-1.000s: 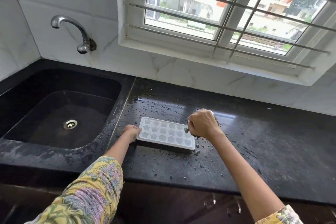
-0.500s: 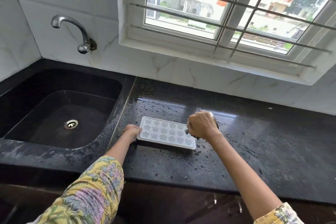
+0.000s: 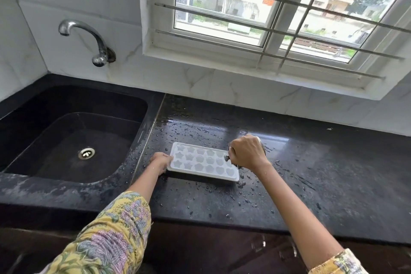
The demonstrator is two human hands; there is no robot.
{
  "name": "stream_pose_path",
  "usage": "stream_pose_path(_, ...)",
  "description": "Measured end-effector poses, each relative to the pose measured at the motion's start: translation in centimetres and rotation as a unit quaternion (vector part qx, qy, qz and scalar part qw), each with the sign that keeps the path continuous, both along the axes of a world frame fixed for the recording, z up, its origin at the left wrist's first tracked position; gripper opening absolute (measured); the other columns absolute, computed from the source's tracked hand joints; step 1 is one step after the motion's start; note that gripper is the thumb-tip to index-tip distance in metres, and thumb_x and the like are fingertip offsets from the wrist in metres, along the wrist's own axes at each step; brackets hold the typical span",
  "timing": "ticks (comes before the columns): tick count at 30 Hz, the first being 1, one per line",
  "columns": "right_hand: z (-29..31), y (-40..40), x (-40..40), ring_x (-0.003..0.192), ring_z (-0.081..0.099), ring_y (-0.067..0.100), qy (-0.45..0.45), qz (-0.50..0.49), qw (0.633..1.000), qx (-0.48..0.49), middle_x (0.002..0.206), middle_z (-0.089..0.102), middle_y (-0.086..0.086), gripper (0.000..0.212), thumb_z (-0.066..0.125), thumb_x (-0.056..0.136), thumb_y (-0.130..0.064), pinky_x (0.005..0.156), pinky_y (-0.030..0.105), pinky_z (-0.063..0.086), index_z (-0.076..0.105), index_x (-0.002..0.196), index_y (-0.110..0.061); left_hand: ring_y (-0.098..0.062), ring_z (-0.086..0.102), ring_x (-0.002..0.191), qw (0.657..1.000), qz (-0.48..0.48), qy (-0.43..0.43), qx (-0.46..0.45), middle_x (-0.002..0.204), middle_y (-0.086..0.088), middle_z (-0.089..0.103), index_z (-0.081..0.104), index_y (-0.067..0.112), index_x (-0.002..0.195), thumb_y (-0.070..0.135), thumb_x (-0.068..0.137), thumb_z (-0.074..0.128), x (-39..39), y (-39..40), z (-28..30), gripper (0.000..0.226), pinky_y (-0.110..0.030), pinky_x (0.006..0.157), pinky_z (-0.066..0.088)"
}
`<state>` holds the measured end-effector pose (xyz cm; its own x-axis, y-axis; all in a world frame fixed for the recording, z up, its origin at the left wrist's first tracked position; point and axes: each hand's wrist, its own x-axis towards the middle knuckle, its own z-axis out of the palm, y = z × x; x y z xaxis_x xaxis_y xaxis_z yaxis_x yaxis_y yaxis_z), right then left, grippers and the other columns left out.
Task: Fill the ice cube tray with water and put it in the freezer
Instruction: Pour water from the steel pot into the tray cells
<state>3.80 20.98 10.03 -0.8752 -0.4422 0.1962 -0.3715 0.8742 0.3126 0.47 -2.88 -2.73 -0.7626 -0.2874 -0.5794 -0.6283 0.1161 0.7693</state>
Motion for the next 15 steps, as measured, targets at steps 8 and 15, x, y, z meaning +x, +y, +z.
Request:
stream_pose_path(8, -1.8, 1.0, 0.1, 0.043, 0.035, 0.011, -0.071, -0.010, 0.997, -0.037, 0.044, 0.027, -0.007, 0.038, 0.043, 0.080, -0.012, 0.052, 0.023, 0.030, 0.027, 0.046, -0.018, -0.019, 0.048, 0.092, 1.000, 0.002, -0.015, 0.025, 0.100, -0.008, 0.056, 0.052, 0.013, 0.070, 0.012, 0.092, 0.057, -0.1, -0.1, 0.0, 0.022, -0.027, 0.076, 0.039)
stream_pose_path(15, -2.4, 2.4, -0.6, 0.039, 0.030, 0.009, -0.053, -0.042, 0.995, -0.070, 0.043, 0.034, -0.003, 0.038, 0.046, 0.076, -0.010, 0.042, 0.020, 0.024, 0.027, 0.045, -0.018, -0.017, 0.047, 0.068, 1.000, -0.019, -0.008, 0.019, 0.081, -0.004, 0.054, 0.055, 0.011, 0.089, 0.009, 0.094, 0.054, -0.1, 0.0, 0.0, 0.005, -0.027, 0.060, 0.037)
